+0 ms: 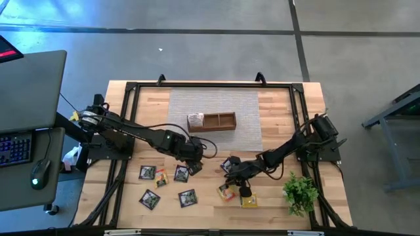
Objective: Pick & Place Tea
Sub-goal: Put the yellow tea bag into the middle section of the wooden organizer
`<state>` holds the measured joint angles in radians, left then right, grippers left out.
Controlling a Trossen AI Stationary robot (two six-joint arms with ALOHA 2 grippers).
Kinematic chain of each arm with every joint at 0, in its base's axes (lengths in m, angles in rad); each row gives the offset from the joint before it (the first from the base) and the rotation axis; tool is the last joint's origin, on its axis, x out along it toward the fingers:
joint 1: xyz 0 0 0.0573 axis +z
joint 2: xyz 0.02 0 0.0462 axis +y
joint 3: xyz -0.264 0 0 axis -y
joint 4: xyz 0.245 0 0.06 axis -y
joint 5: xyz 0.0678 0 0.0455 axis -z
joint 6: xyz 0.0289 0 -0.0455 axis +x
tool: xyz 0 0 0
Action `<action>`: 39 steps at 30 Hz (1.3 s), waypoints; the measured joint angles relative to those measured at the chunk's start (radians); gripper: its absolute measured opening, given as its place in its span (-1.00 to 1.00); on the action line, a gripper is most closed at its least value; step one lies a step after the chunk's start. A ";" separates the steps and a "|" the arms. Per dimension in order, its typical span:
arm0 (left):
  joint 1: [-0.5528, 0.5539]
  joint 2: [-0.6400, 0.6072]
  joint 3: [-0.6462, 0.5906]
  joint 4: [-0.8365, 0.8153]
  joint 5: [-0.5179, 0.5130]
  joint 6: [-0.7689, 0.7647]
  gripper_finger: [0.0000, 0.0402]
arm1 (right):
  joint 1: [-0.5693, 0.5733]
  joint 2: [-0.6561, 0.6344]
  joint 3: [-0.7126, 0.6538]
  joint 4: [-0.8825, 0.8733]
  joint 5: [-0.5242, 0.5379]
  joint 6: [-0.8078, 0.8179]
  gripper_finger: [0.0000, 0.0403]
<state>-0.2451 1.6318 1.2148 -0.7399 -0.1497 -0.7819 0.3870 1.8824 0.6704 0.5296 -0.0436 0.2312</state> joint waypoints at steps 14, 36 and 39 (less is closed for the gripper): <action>0.001 0.000 0.000 -0.056 -0.003 -0.040 -0.18 | -0.116 -0.140 -0.005 0.066 0.066 -0.082 -0.97; 0.002 0.000 0.000 -0.063 -0.081 -0.088 -0.18 | -0.636 -0.284 -0.003 0.217 0.161 -0.415 -1.00; 0.003 0.000 0.000 -0.063 -0.081 -0.088 -0.18 | -0.638 -0.284 -0.003 0.237 0.139 -0.366 -1.00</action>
<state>-0.2424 1.6314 1.2144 -0.8032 -0.2310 -0.8696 -0.2511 1.5982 0.6674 0.7668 0.0950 -0.1353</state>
